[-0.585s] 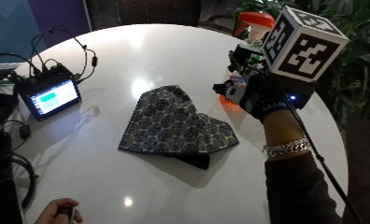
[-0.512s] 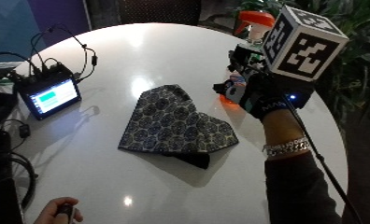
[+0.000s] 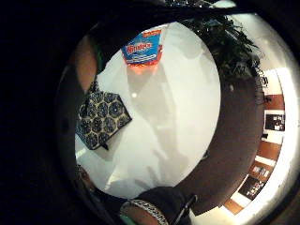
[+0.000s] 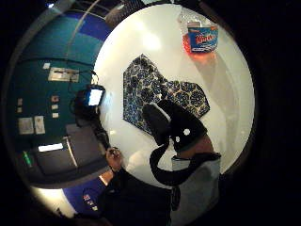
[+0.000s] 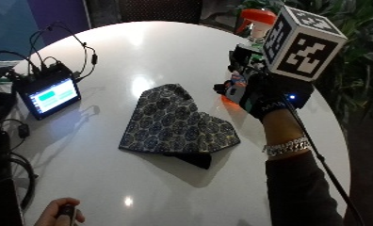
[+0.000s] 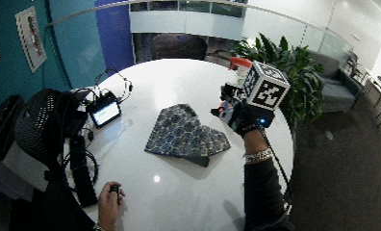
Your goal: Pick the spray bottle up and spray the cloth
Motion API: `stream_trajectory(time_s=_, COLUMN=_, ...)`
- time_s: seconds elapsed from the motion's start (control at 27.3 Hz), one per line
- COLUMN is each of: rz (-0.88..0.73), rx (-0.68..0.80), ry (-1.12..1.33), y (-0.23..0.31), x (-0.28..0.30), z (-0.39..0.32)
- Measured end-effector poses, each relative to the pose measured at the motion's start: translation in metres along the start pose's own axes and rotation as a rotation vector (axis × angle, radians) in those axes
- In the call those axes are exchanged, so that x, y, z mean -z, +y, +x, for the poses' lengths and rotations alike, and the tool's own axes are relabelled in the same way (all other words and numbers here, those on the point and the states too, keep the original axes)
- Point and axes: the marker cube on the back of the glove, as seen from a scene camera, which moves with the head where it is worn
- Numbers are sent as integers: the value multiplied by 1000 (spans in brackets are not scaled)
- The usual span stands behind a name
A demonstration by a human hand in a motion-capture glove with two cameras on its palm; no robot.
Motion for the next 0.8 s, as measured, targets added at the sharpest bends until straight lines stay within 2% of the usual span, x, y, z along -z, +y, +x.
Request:
stream_trajectory(time_s=0.37, rz=125, rx=-61, ry=-44, y=-17, x=0, z=10)
stream_trajectory(time_s=0.66, rz=409, rx=-149, ry=-173, y=-42, x=7, z=22)
stream_trajectory(time_s=0.8, rz=490, rx=-194, ry=-240, y=-51, x=9, z=28)
